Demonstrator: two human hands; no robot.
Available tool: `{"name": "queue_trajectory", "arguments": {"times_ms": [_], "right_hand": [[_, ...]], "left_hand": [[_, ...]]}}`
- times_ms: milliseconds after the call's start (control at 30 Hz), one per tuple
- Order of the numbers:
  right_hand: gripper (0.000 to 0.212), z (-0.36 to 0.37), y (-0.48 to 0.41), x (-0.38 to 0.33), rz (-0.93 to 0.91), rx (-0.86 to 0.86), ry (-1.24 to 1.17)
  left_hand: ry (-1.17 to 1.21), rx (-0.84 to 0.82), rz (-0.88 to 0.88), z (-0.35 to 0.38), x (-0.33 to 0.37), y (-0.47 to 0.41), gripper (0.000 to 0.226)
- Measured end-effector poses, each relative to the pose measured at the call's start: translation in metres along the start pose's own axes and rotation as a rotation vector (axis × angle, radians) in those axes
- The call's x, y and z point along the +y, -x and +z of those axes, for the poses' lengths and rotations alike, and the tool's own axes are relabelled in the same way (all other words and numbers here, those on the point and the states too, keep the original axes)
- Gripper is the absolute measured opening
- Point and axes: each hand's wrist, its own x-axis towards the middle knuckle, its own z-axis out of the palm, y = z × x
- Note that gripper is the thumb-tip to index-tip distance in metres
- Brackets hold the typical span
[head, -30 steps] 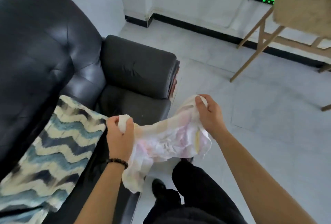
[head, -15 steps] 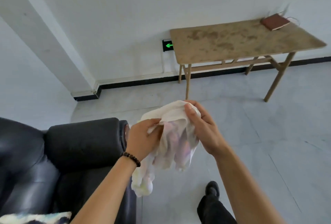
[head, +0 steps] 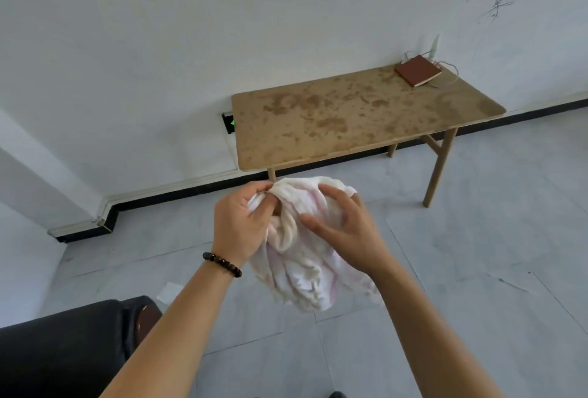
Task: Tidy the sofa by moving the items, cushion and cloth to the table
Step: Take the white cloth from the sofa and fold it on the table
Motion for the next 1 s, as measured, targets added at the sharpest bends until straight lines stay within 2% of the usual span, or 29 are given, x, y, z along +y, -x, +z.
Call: {"name": "queue_trajectory", "arguments": {"times_ms": [67, 167, 267, 333, 367, 500, 633, 733, 800, 867, 933, 1000], "right_hand": [[0.018, -0.010, -0.034, 0.010, -0.060, 0.101, 0.121], [0.035, -0.033, -0.087, 0.022, 0.013, 0.263, 0.063], [0.033, -0.067, -0.147, 0.021, 0.226, 0.417, -0.280], [0.029, -0.087, -0.188, 0.023, 0.328, 0.407, -0.530], [0.031, -0.095, -0.209, 0.024, 0.347, 0.385, -0.580], [0.035, -0.114, -0.308, 0.024, 0.247, 0.369, -0.452], [0.029, -0.130, -0.415, 0.015, 0.195, 0.411, -0.301], [0.029, -0.150, -0.483, -0.005, 0.076, 0.494, -0.238], [0.015, -0.167, -0.517, -0.022, -0.039, 0.546, -0.256], [0.016, -0.183, -0.544, -0.032, -0.091, 0.595, -0.302], [0.022, -0.192, -0.566, -0.028, -0.058, 0.643, -0.368], [0.024, -0.192, -0.586, -0.007, 0.044, 0.667, -0.386]], "left_hand": [[0.016, -0.023, -0.003, 0.019, -0.002, -0.026, 0.010], [0.038, -0.068, -0.048, 0.045, -0.007, -0.070, 0.009], [0.106, -0.041, -0.102, 0.067, -0.014, -0.122, 0.029], [0.149, -0.044, -0.117, 0.080, -0.023, -0.163, 0.049], [0.147, -0.051, -0.109, 0.088, -0.030, -0.186, 0.055], [0.053, 0.012, -0.081, 0.119, -0.059, -0.293, 0.044], [0.106, 0.137, -0.088, 0.135, -0.065, -0.403, 0.033], [0.111, 0.272, 0.021, 0.137, -0.056, -0.481, 0.037], [0.094, 0.356, 0.109, 0.137, -0.048, -0.523, 0.036], [0.089, 0.432, 0.166, 0.141, -0.048, -0.558, 0.032], [0.068, 0.457, 0.183, 0.151, -0.066, -0.584, 0.026], [-0.015, 0.402, 0.134, 0.170, -0.100, -0.595, 0.027]]}}
